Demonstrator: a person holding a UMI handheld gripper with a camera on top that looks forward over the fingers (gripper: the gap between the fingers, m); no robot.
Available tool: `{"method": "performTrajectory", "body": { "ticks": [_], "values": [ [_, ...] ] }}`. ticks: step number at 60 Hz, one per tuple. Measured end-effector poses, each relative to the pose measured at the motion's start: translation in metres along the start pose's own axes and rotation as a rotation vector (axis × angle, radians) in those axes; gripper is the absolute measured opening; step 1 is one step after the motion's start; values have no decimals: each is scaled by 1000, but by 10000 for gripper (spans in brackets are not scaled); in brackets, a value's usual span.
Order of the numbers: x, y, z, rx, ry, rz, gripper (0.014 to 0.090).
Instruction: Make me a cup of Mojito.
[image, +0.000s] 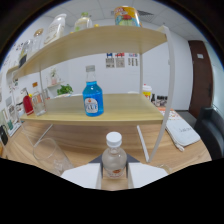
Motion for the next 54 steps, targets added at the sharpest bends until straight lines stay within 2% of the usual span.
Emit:
{"method": "performTrajectory", "body": {
  "ticks": [12, 20, 47, 50, 54],
  "values": [
    [-7, 51, 25, -96, -43, 9, 345],
    [-7, 68, 30, -145, -31, 10, 345],
    [-5, 79, 30, -179, -20, -22, 362],
    [-4, 80, 28, -179, -17, -17, 387],
    [0, 80, 22, -185, 2, -25, 523]
  ]
}}
